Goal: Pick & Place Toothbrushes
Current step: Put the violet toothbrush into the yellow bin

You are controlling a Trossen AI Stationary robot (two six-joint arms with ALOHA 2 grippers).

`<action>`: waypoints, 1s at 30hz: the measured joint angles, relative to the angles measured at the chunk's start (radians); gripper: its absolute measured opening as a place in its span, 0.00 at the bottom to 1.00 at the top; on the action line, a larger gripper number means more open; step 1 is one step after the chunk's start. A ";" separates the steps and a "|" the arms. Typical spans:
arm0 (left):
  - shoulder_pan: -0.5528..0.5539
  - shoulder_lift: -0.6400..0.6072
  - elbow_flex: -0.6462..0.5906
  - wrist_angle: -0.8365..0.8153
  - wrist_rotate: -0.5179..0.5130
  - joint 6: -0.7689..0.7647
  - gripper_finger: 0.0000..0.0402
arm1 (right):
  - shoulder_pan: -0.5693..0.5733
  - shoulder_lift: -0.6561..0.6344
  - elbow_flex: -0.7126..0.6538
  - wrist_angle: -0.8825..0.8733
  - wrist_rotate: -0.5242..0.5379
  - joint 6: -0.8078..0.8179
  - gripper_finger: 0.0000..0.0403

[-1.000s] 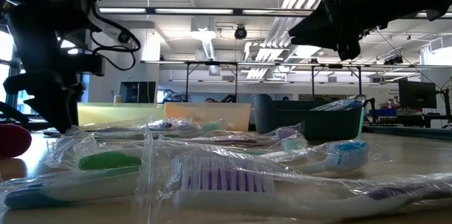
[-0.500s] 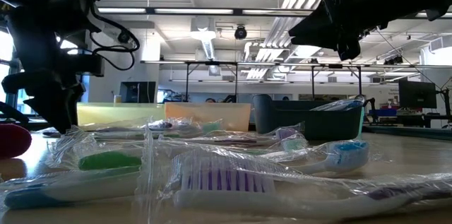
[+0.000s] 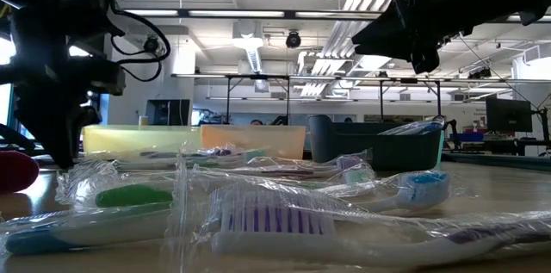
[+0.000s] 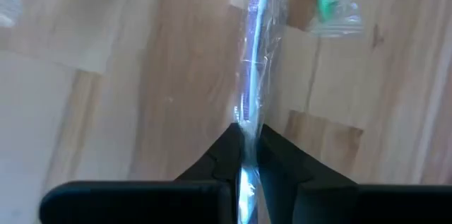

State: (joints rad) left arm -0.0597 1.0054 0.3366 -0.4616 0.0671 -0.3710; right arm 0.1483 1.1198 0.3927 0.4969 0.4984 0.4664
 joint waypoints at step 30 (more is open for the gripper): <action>0.000 0.000 0.529 -0.231 -0.154 0.087 0.04 | 0.000 0.000 0.000 -0.001 0.000 -0.001 0.24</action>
State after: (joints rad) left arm -0.0593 1.0058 0.8661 -0.6927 -0.0869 -0.2843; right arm 0.1482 1.1202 0.3927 0.4957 0.4984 0.4656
